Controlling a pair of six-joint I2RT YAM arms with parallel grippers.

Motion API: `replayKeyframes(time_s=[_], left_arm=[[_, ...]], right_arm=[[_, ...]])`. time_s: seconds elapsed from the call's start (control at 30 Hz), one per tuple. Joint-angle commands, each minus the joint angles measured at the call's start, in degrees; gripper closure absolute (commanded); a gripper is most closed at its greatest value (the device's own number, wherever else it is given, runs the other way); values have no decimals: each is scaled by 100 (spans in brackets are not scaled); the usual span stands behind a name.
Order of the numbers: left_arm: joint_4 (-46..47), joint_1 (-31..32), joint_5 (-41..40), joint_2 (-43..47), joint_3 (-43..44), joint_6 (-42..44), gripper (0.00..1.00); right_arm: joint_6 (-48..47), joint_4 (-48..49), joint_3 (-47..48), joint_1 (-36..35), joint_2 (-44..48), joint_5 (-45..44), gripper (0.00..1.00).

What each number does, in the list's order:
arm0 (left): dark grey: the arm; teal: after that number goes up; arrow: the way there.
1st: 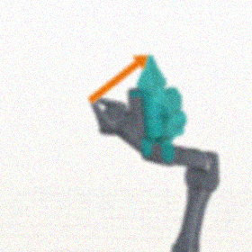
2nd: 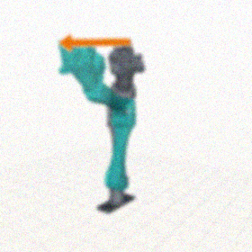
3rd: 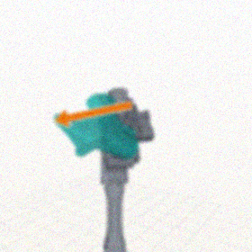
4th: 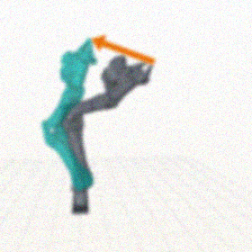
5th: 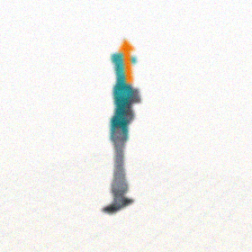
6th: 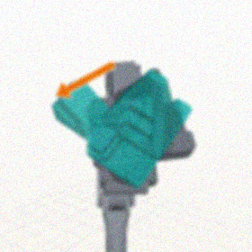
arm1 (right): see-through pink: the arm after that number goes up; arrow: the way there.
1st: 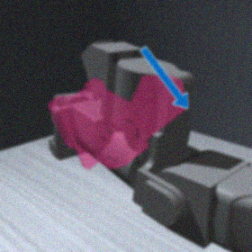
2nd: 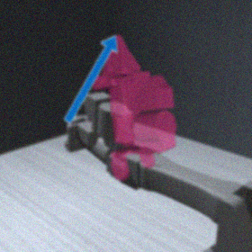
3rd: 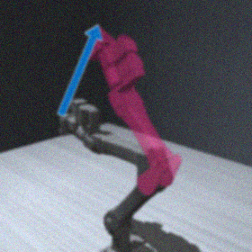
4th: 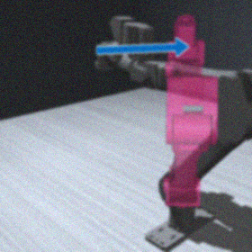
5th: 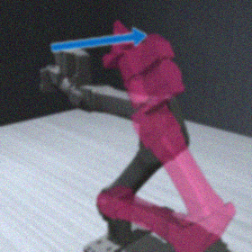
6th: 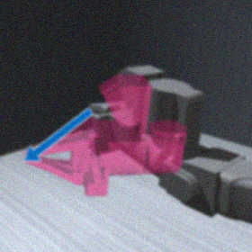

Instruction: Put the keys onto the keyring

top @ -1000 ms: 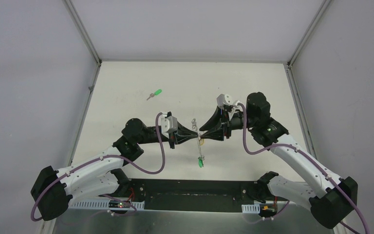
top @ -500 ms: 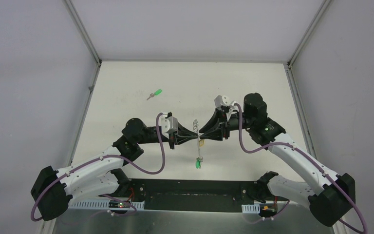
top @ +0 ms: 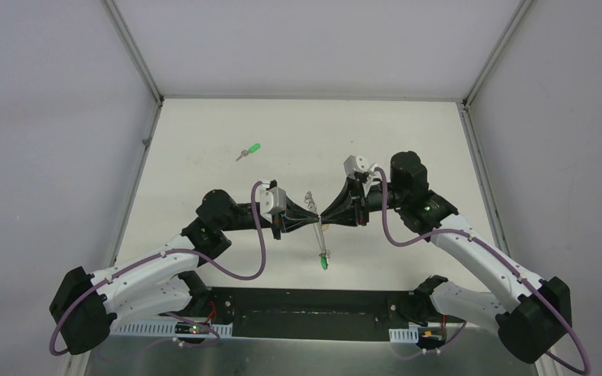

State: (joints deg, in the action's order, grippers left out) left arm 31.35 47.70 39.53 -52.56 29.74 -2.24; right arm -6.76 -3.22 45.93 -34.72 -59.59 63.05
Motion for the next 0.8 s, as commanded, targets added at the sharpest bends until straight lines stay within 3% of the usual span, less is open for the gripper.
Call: replayKeyframes(time_s=[0.0, 0.13, 0.3, 0.47, 0.77], left_arm=[[404, 64, 142, 13, 287, 13, 100], [416, 64, 143, -7, 294, 13, 100], [415, 60, 143, 0, 287, 12, 100], [292, 64, 105, 33, 311, 77, 100], [-964, 59, -394, 395, 605, 584, 60]], right_arm=[[-77, 208, 114, -25, 18, 49, 82], [-35, 212, 94, -23, 17, 26, 82], [26, 224, 118, -25, 12, 91, 99], [33, -13, 229, -25, -34, 132, 100], [-612, -1938, 904, -33, -128, -360, 100]])
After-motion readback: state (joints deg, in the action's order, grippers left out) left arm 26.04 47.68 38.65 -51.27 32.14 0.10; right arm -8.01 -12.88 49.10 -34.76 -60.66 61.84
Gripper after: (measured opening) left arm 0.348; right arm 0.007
